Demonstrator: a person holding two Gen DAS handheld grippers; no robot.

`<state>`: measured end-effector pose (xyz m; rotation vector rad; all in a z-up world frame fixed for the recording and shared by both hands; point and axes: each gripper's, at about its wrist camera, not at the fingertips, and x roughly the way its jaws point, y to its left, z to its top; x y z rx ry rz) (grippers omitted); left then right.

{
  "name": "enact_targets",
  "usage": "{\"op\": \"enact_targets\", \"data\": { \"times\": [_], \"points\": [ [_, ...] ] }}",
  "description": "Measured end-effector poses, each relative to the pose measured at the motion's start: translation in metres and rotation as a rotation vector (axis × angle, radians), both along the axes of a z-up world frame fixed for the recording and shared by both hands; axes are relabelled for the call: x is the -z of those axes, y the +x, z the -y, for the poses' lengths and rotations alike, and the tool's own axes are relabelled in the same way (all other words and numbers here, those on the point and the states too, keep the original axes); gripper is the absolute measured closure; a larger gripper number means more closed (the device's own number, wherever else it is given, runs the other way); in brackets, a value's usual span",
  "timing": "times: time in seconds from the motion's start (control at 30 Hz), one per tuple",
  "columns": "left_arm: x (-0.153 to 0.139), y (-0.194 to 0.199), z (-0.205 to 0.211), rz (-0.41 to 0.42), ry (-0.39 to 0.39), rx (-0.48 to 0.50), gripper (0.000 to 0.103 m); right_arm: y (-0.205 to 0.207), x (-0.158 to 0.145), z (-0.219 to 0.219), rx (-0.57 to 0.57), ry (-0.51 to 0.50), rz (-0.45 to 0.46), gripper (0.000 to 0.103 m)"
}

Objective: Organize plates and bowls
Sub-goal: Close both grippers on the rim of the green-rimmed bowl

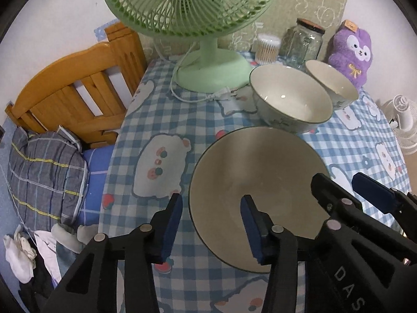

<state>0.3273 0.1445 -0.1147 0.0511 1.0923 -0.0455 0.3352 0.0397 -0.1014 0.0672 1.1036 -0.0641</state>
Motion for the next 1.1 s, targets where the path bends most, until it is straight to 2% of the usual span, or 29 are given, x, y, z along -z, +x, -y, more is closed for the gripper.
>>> {"op": "enact_targets", "data": {
  "times": [0.33,0.67,0.8,1.1],
  "points": [
    [0.014,0.012,-0.005,-0.032,-0.010,-0.014,0.074,0.010,0.010,-0.005,-0.013,0.003,-0.025,0.080],
    [0.017,0.015,-0.006,-0.045,0.011,-0.022,0.090,0.013,0.013,-0.006,-0.014,-0.009,-0.036,0.085],
    [0.017,0.015,-0.006,-0.055,0.015,-0.031,0.090,0.014,0.013,-0.004,-0.010,-0.010,-0.050,0.088],
    [0.014,0.011,-0.002,-0.056,0.024,-0.023,0.090,0.005,0.010,0.002,0.011,0.006,-0.065,0.088]
  ]
}}
